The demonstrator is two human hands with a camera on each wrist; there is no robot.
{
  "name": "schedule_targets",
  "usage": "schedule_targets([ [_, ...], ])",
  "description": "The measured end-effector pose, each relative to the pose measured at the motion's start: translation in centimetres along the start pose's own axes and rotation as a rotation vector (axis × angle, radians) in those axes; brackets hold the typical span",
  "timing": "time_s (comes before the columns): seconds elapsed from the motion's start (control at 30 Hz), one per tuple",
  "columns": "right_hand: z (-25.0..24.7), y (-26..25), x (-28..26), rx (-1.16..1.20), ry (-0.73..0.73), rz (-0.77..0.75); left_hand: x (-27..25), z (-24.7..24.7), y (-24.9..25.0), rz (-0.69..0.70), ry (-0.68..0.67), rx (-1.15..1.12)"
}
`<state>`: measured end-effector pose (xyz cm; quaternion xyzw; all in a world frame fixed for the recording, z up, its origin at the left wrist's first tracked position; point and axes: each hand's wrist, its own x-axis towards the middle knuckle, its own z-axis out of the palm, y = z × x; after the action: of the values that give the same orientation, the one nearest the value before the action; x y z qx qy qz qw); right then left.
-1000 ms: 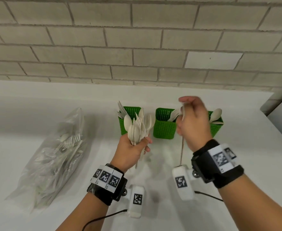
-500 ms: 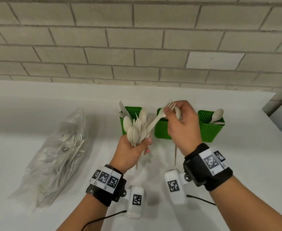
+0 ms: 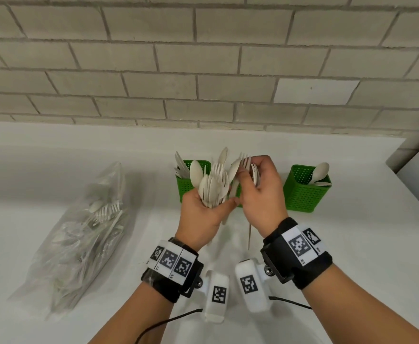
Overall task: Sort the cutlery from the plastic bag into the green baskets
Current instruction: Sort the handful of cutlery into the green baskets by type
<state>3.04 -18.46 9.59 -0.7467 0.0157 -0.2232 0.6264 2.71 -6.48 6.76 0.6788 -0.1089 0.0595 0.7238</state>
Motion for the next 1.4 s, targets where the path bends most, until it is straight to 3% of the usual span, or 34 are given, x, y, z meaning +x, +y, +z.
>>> schedule_targets([
  [0.27,-1.0,-0.4,0.3,0.293,-0.021,0.223,0.4,-0.8,0.0,-0.127,0.125,0.015],
  [0.53,-2.4,-0.9,1.5,0.561,0.066,0.222,0.4,-1.3,-0.2,-0.222,0.125,-0.01],
  [0.8,-0.3,1.3,0.5,0.413,0.196,0.216,-0.7,1.5,-0.5,-0.228,0.012,0.033],
  [1.0,-0.8,1.5,0.7,0.48,0.314,0.186,-0.6,1.9,-1.2,-0.281,0.057,0.061],
  [1.13,-1.0,1.5,0.9,0.425,0.336,0.132,-1.0,2.6,-1.1,-0.283,-0.046,0.032],
  [1.27,-1.4,2.7,0.8,0.378,0.278,0.203,-1.0,2.6,-1.3,-0.277,-0.082,0.013],
  [1.4,-2.1,3.2,0.5,-0.001,0.082,0.177,-0.7,2.0,-1.8,-0.266,-0.095,-0.04],
])
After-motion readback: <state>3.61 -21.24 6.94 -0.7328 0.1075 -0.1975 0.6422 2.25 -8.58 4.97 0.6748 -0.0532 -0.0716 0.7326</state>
